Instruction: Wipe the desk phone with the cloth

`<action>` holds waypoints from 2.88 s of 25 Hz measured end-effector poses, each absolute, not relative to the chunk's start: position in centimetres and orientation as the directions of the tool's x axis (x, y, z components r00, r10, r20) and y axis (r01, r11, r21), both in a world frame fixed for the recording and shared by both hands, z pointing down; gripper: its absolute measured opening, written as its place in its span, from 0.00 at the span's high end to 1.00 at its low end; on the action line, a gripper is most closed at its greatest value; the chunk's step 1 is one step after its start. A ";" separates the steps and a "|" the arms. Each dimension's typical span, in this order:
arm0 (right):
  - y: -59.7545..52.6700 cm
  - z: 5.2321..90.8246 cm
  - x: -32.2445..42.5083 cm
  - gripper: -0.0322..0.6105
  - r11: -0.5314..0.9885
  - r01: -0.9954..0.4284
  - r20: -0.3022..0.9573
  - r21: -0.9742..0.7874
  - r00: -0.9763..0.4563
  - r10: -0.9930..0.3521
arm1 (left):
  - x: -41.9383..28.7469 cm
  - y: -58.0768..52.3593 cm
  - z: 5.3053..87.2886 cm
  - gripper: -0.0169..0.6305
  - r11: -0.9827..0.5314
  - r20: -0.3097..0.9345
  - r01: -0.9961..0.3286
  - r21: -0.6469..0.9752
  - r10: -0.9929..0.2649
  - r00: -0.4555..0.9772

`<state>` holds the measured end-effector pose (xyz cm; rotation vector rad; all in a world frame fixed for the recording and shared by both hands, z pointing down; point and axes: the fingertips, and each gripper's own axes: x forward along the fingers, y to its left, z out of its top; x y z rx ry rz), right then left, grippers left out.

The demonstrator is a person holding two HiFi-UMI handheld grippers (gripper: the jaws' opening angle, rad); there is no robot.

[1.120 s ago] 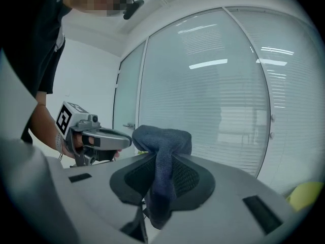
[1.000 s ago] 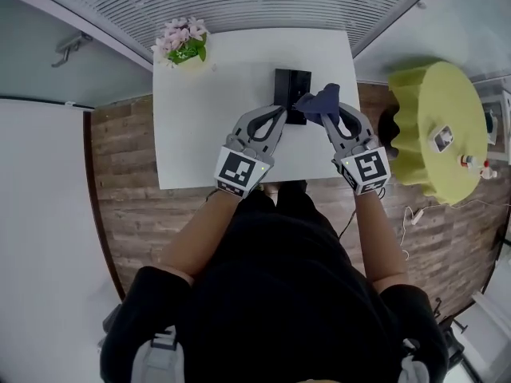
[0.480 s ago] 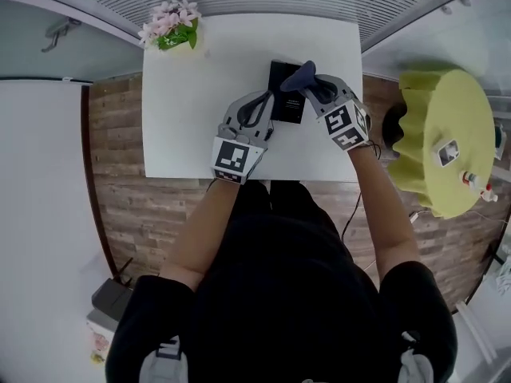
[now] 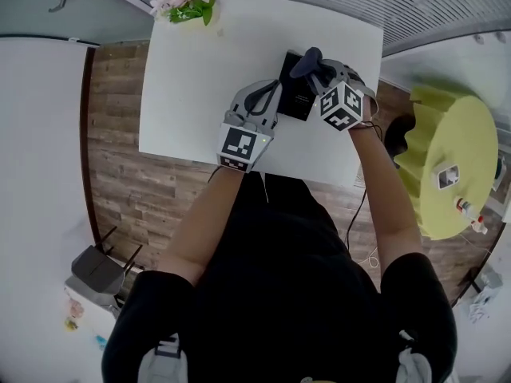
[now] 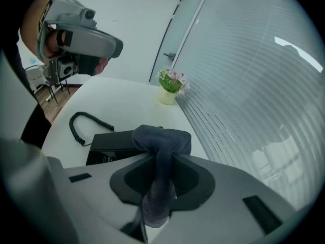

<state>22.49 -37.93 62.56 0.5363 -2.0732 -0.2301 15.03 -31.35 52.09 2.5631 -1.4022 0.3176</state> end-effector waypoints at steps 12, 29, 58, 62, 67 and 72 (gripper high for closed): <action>-36.3 65.2 22.0 0.81 0.889 -0.164 0.779 0.427 -0.433 -0.454 | 15.1 -30.5 54.4 0.96 -0.502 0.318 -0.860 0.089 -0.804 0.502; -31.2 67.7 21.5 0.81 0.896 -0.191 0.803 0.400 -0.399 -0.443 | 15.3 -28.1 57.3 0.96 -0.554 0.332 -0.825 0.116 -0.761 0.557; -24.3 68.1 19.6 0.81 0.943 -0.188 0.849 0.274 -0.414 -0.330 | 13.0 -27.1 56.0 0.96 -0.588 0.325 -0.803 0.102 -0.743 0.585; -26.6 64.6 19.1 0.81 0.927 -0.188 0.824 0.325 -0.424 -0.375 | 13.1 -28.3 54.2 0.96 -0.595 0.300 -0.799 0.088 -0.749 0.591; -30.5 61.6 18.8 0.81 0.902 -0.179 0.796 0.393 -0.425 -0.431 | 13.1 -30.7 53.0 0.96 -0.595 0.287 -0.801 0.070 -0.757 0.587; -33.6 60.8 18.5 0.81 0.884 -0.154 0.784 0.442 -0.412 -0.464 | 13.0 -33.0 53.0 0.96 -0.591 0.295 -0.804 0.065 -0.759 0.581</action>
